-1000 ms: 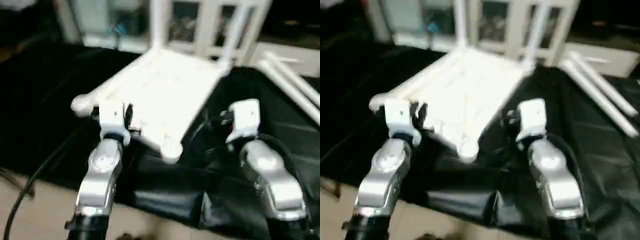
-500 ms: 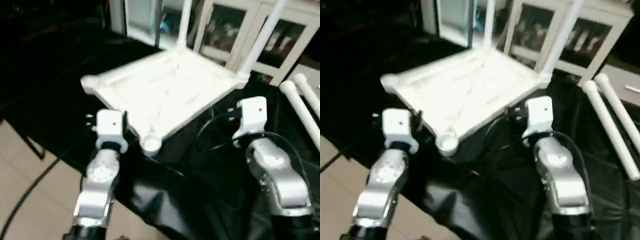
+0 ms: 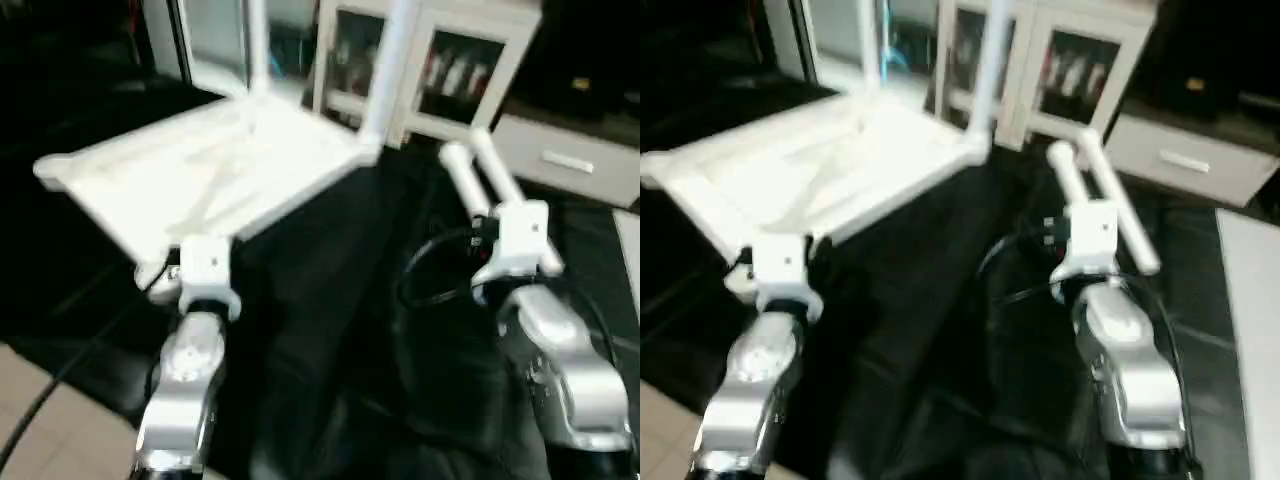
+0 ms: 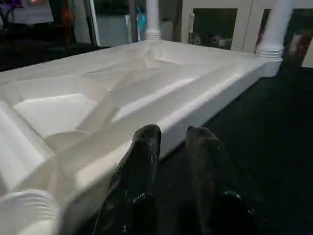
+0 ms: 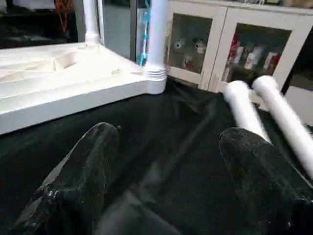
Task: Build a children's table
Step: Move to table
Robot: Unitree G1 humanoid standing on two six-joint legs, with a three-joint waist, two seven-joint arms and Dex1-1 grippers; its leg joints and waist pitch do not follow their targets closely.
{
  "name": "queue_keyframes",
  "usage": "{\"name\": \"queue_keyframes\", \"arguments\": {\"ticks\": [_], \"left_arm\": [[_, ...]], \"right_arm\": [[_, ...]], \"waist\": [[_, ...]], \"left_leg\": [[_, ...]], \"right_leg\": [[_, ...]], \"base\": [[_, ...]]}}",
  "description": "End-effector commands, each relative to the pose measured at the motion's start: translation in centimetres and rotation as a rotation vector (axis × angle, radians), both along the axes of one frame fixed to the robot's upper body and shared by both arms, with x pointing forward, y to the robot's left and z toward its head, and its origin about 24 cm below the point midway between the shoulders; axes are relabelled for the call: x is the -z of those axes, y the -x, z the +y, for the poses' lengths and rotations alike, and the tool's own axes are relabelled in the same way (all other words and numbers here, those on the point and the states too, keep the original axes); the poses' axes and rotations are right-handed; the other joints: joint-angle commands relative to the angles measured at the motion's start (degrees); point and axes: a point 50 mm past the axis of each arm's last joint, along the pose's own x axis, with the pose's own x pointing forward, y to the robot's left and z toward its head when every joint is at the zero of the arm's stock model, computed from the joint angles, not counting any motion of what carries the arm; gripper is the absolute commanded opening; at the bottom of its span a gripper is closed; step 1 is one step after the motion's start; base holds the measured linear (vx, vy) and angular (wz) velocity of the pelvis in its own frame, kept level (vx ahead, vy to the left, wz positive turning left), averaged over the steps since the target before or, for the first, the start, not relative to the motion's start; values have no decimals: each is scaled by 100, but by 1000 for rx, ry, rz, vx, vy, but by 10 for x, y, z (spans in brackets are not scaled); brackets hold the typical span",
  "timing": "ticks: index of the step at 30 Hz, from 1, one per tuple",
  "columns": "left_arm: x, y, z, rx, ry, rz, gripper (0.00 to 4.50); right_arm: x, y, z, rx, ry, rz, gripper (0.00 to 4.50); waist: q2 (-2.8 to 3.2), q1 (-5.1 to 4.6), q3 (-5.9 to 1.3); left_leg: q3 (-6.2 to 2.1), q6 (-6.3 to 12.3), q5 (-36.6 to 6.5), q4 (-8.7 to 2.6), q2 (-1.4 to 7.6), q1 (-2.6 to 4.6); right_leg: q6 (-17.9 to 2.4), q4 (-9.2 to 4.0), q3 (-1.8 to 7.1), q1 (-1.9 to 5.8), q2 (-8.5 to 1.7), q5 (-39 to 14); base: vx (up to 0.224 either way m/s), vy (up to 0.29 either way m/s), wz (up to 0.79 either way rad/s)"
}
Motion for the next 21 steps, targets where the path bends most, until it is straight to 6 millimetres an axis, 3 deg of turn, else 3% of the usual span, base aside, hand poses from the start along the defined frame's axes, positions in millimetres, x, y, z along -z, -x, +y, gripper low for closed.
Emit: {"name": "queue_keyframes", "arguments": {"ticks": [1, 2, 3, 4, 5, 6, 7, 8, 11, 12, 13, 14, 15, 16, 17, 18, 19, 20, 21], "left_arm": [[-2, 2, -5, 40, 4, -13, 113], [-2, 2, -4, 38, 2, -12, 113], [-2, 3, -2, 34, -7, -11, 113], [-2, 4, 0, 30, -12, -10, 113], [-2, 5, 2, 27, -16, -10, 113], [-2, 7, 5, 28, -19, -9, 113], [-2, 8, 6, 36, -16, -7, 113], [-2, 9, 6, 64, -11, -3, 123], [-6, 12, 0, 203, -9, 2, 130], [-7, 12, -2, 246, -16, 0, 130], [-7, 12, -2, 246, -16, 0, 130], [-9, 13, -4, 299, -26, -2, 130], [-11, 13, -7, 381, -28, -2, 130], [-13, 13, -10, 434, -28, -1, 130], [-16, 13, -12, 505, -30, 1, 130], [-20, 13, -14, 573, -36, 1, 130], [-21, 13, -14, 576, -36, 1, 130], [-23, 13, -15, 600, -39, -4, 130], [-25, 13, -15, 612, -40, -7, 130]], "right_arm": [[0, 4, -2, 7, -7, 14, 364], [1, 4, -1, 7, -7, 14, 364], [1, 4, 0, 5, -15, 18, 364], [1, 4, 1, 3, -22, 20, 364], [1, 4, 2, 2, -25, 21, 364], [0, 3, 5, -4, -32, 23, 364], [-1, 2, 6, -7, -32, 21, 364], [-2, 0, 5, -5, -36, 26, 380], [-3, -13, -7, 59, -5, 51, 407], [-5, -17, -10, 75, 1, 52, 407], [-5, -17, -10, 75, 1, 52, 426], [-6, -23, -15, 98, 33, 60, 435], [-6, -33, -25, 128, 71, 80, 441], [-7, -40, -32, 150, 97, 94, 446], [-10, -50, -41, 177, 122, 104, 446], [-15, -61, -51, 208, 139, 101, 446], [-15, -62, -52, 210, 139, 100, 446], [-19, -66, -56, 226, 146, 90, 446], [-21, -69, -58, 235, 150, 84, 446]], "waist": [[-159, 79, -358], [-293, 119, -328], [-264, 330, -226], [-229, 321, -207], [-259, 315, -185], [-221, 305, -175], [-185, 282, -142], [-190, 281, -137], [-88, 273, -125], [-60, 268, -108], [-29, 268, -94], [50, 274, -102], [83, 299, -104], [38, 279, -104], [128, 339, -130], [68, 307, -120], [70, 327, -122], [123, 355, -122], [111, 348, -131]], "left_leg": [[-134, 1692, 1710, -298, -4, -26], [-45, 1326, 1238, -281, -117, -241], [-26, 443, 488, -390, -28, -93], [-42, -19, 292, -594, -8, -122], [-18, -156, 237, -641, 1, -119], [-18, -300, 176, -755, 51, -95], [10, -440, 36, -838, 99, -92], [12, -493, -61, -883, 126, -86], [8, -712, -519, -1036, 235, 5], [3, -736, -612, -1061, 257, 16], [5, -758, -851, -1091, 308, 92], [-2, -779, -843, -1098, 321, 95], [20, -812, -869, -1112, 326, 113], [45, -850, -904, -1117, 308, 107], [50, -878, -851, -1103, 312, 155], [111, -840, -750, -1074, 281, 142], [156, -793, -651, -1062, 280, 128], [179, -760, -468, -1063, 300, 109], [183, -746, -380, -1054, 291, 85]], "right_leg": [[-17, -742, 440, 349, -394, 736], [320, -906, 582, 521, -619, 618], [877, -1120, 556, 341, -607, -989], [1193, -1123, 477, 442, -463, -2082], [1283, -1179, 459, 410, -394, -2387], [1146, -1164, 444, 377, -323, -2444], [870, -1164, 389, 356, -236, -2325], [727, -1146, 368, 360, -208, -2275], [21, -1092, 298, 317, -87, -1884], [-89, -1081, 290, 311, -75, -1788], [-313, -1089, 275, 293, -74, -1640], [-424, -1070, 278, 315, -85, -1408], [-595, -1054, 273, 320, -79, -1119], [-745, -1027, 259, 349, -70, -984], [-807, -1011, 260, 345, -89, -812], [-951, -1006, 266, 332, -76, -534], [-1013, -1006, 284, 362, -89, -438], [-1064, -999, 291, 378, -117, -225], [-1076, -978, 287, 416, -112, -146]], "base": [[-103, -255, -16], [-103, -255, -16], [-102, -272, -16], [-87, -227, -7], [-87, -227, -7], [-77, -167, -1], [-66, -118, 0], [-66, -118, 0], [-59, -34, 1], [-53, 17, 3], [0, 0, 0], [0, 0, 0], [0, 0, 0], [-20, 50, 3], [-20, 50, 3], [0, 0, 0], [0, 0, 0], [0, 0, 0], [0, 0, 0]]}}
